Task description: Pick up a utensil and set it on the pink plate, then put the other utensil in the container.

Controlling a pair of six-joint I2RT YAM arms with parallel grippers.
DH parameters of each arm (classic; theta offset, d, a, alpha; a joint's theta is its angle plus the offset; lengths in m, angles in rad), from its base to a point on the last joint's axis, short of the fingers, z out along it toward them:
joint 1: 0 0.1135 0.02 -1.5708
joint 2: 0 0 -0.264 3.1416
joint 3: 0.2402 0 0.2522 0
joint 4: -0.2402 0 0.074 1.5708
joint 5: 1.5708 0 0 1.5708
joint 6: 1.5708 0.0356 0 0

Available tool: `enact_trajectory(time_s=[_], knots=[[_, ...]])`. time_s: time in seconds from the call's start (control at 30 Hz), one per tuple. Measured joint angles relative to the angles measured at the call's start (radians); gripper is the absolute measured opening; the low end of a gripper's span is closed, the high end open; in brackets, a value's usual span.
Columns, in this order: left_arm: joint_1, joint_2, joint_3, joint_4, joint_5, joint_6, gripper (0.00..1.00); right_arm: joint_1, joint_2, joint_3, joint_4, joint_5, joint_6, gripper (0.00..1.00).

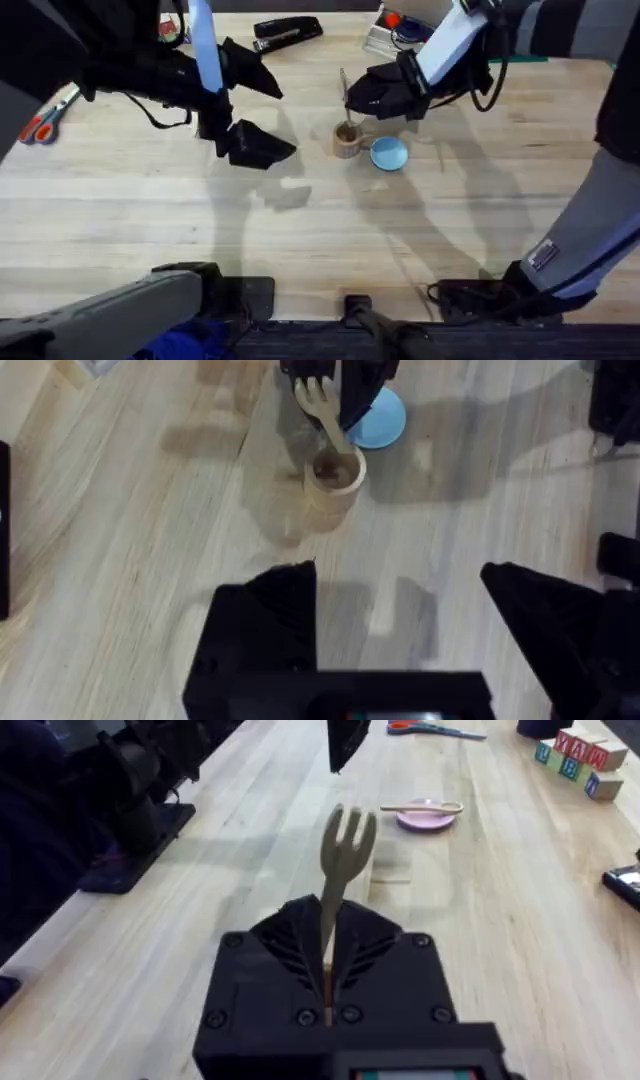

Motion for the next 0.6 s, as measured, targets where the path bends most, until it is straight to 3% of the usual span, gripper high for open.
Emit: enact_trajectory(time_s=[0.6], knots=[[0.0,0.0,0.0,0.0,0.0,0.0,0.995,0.0,0.069,-0.004,0.002,0.004,0.003,0.035]])
